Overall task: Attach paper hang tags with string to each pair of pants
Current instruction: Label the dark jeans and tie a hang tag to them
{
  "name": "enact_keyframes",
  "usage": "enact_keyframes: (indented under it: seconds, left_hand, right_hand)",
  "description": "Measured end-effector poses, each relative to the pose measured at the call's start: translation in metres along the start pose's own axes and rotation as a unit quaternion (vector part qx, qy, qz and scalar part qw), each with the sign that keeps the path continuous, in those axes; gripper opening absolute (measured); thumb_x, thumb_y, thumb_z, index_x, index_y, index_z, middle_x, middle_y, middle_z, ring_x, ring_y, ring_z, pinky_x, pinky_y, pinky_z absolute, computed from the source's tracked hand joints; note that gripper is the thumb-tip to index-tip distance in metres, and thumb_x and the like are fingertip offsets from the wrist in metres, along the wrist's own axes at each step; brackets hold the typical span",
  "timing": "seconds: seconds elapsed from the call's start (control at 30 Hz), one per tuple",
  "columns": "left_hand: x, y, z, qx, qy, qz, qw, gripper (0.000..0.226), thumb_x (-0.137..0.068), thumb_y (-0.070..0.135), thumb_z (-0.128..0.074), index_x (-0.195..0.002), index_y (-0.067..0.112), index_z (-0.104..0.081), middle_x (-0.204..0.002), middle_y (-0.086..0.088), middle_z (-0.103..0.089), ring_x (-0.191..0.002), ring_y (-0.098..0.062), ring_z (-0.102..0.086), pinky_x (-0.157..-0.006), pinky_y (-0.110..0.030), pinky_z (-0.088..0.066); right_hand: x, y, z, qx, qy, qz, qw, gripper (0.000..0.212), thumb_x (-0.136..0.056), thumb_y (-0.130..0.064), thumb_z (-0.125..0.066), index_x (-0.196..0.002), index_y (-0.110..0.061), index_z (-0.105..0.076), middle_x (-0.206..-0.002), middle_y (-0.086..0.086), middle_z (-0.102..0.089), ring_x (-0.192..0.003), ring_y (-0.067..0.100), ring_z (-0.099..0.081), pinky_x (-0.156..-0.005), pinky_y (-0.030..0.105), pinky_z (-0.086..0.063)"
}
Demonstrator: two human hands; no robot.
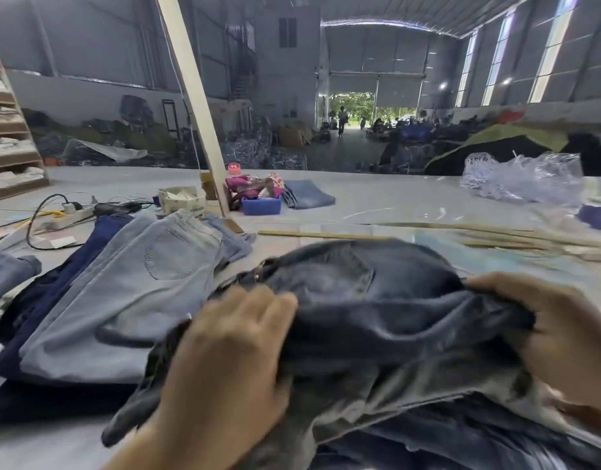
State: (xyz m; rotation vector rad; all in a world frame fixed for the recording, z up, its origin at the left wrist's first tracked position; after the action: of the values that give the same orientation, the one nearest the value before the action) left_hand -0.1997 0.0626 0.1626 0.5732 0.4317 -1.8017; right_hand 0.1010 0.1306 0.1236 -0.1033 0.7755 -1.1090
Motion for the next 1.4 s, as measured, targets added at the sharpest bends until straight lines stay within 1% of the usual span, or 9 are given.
enact_keyframes:
  seconds: [0.1,0.27,0.4,0.53,0.7,0.87,1.1,1.3,1.4]
  left_hand:
    - [0.005,0.007,-0.031,0.005,-0.135,-0.027,0.991,0.065,-0.052,0.032,-0.063,-0.116,0.022,-0.062,-0.102,0.005,-0.060,-0.088,-0.025,-0.061,-0.073,-0.042,-0.055]
    - [-0.004,0.029,-0.023,0.144,-0.111,-0.032,0.983,0.076,-0.064,0.063,-0.051,-0.136,0.039,-0.045,-0.127,0.026,-0.051,-0.109,-0.001,-0.053,-0.090,-0.019,-0.045]
    - [-0.002,0.057,-0.039,0.112,-0.096,-0.066,0.987,0.089,-0.060,0.069,-0.025,-0.144,0.040,-0.029,-0.133,0.025,-0.043,-0.115,-0.006,-0.048,-0.098,-0.022,-0.041]
    - [0.007,0.053,-0.048,0.138,-0.163,-0.119,0.970,0.076,-0.057,0.070,-0.050,-0.122,0.034,-0.061,-0.111,0.021,-0.063,-0.086,-0.005,-0.063,-0.075,-0.018,-0.052]
    - [0.007,0.021,-0.048,0.269,-0.211,-0.073,0.937,0.079,-0.052,0.083,-0.061,-0.126,0.061,-0.046,-0.132,0.049,-0.033,-0.127,0.023,-0.028,-0.107,-0.009,-0.025]
    - [0.011,0.032,-0.047,0.186,-0.156,-0.077,0.967,0.080,-0.065,0.078,-0.046,-0.138,0.047,-0.042,-0.133,0.041,-0.036,-0.126,0.015,-0.030,-0.098,0.005,-0.008]
    - [-0.007,0.032,-0.009,0.169,-0.002,-0.009,0.986,0.042,-0.060,0.023,-0.065,-0.101,0.024,-0.073,-0.090,0.011,-0.074,-0.076,-0.017,-0.071,-0.062,-0.024,-0.055]
    - [-0.029,0.072,0.007,0.089,0.047,-0.044,0.994,0.035,-0.057,0.025,-0.060,-0.090,0.018,-0.071,-0.073,0.004,-0.068,-0.063,-0.023,-0.064,-0.054,-0.028,-0.053]
    - [-0.025,0.091,-0.011,0.080,0.000,-0.095,0.992,0.035,-0.054,0.032,-0.072,-0.086,0.020,-0.069,-0.071,0.006,-0.064,-0.061,-0.019,-0.061,-0.053,-0.027,-0.049]
  right_hand:
    - [-0.001,-0.031,0.006,0.039,-0.041,0.017,0.998,0.071,-0.060,-0.016,-0.058,-0.121,-0.052,-0.054,-0.113,-0.020,-0.065,-0.103,0.008,-0.063,-0.084,0.038,-0.054]
    - [0.004,-0.047,0.010,0.068,-0.036,0.030,0.997,0.061,-0.062,-0.009,-0.077,-0.113,-0.038,-0.059,-0.098,-0.015,-0.070,-0.083,0.014,-0.067,-0.068,0.033,-0.054]
    - [0.012,-0.059,0.015,0.073,-0.012,0.038,0.997,0.048,-0.061,-0.005,-0.074,-0.098,-0.033,-0.064,-0.075,-0.017,-0.066,-0.062,0.006,-0.059,-0.055,0.015,-0.045]
    - [0.035,-0.067,0.014,0.065,0.011,0.046,0.997,0.039,-0.059,-0.018,-0.058,-0.092,-0.037,-0.057,-0.071,-0.020,-0.061,-0.061,0.007,-0.059,-0.050,0.030,-0.051]
    - [0.036,-0.067,0.011,0.080,0.061,0.035,0.994,0.036,-0.058,-0.011,-0.056,-0.086,-0.034,-0.057,-0.067,-0.018,-0.058,-0.056,0.012,-0.056,-0.044,0.036,-0.050]
    - [0.031,-0.070,0.006,0.114,0.031,0.033,0.992,0.040,-0.057,-0.018,-0.062,-0.093,-0.033,-0.056,-0.073,-0.014,-0.060,-0.063,0.016,-0.057,-0.049,0.037,-0.050]
    - [0.009,-0.080,0.023,0.151,0.104,0.055,0.981,0.044,-0.061,-0.015,-0.066,-0.105,-0.014,-0.065,-0.089,0.004,-0.069,-0.076,0.032,-0.064,-0.069,0.038,-0.049]
    - [-0.005,-0.113,0.013,0.194,0.091,0.133,0.968,0.084,-0.053,-0.020,-0.075,-0.133,-0.014,-0.049,-0.137,0.007,-0.050,-0.119,0.031,-0.046,-0.101,0.048,-0.035]
    - [0.000,-0.125,-0.003,0.200,0.020,0.217,0.955,0.065,-0.049,-0.026,-0.075,-0.113,-0.021,-0.065,-0.115,-0.006,-0.066,-0.100,0.023,-0.062,-0.087,0.041,-0.051]
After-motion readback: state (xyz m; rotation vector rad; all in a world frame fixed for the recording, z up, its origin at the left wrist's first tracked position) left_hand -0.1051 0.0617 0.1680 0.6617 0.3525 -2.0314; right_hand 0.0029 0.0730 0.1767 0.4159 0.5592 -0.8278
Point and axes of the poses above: each hand's wrist, its own x-axis away from the middle knuckle, its own z-axis out of the back of the hand, y = z × x, the point moved 7 cm from there along -x, towards the middle knuckle
